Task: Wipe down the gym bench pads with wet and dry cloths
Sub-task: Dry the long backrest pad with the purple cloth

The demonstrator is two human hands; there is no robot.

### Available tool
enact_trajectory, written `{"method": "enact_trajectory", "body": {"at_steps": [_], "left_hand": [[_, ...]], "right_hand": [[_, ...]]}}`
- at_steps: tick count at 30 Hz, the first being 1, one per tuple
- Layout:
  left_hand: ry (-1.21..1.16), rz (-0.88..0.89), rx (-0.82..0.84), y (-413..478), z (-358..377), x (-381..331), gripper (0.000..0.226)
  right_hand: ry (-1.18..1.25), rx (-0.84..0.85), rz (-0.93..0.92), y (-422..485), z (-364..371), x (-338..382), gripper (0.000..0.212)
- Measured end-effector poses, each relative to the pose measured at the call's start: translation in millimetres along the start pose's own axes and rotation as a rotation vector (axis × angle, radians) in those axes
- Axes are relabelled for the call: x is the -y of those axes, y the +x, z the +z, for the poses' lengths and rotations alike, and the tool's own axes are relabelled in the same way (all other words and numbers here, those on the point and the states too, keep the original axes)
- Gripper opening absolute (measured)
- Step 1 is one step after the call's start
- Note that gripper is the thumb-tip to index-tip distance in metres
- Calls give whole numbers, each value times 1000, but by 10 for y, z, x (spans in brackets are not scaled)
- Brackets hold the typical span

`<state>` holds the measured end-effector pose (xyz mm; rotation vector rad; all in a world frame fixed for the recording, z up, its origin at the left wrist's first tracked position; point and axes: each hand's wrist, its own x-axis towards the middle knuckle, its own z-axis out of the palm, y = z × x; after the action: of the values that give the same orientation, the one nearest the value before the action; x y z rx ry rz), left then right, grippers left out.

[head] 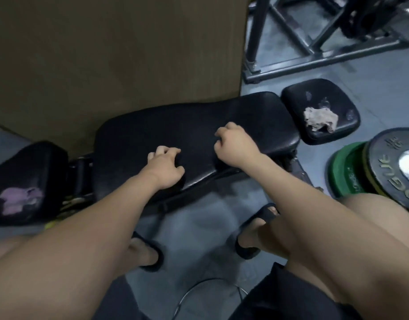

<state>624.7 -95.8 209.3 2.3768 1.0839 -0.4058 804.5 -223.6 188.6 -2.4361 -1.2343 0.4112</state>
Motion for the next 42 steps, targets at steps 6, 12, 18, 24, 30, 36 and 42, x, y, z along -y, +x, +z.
{"method": "enact_trajectory", "body": {"at_steps": [6,12,18,24,30,36,42], "left_hand": [[-117,-167,-138,-595,-302,1270,63],[-169,-379,-299,-1080,-421,2543,60],[-169,-492,-391,-980,-530,3489,42],[-66,-542,-535,-600,-654,4000,46],[72,-493,-512,-438,-764,4200,23],[-211,-343,-503,-599,-758,3757,8],[-736,-183,-438,-886,-625,2785,9]], "right_hand": [[-18,221,-294,37,589,1368,40],[-14,381,-499,180,1096,2632,38],[-16,452,-543,429,1598,3299,37],[-25,399,-566,683,1805,3250,32],[-8,357,-593,698,1738,3164,28],[41,380,-617,544,1472,3139,30],[399,432,-397,354,1220,2954,28]]}}
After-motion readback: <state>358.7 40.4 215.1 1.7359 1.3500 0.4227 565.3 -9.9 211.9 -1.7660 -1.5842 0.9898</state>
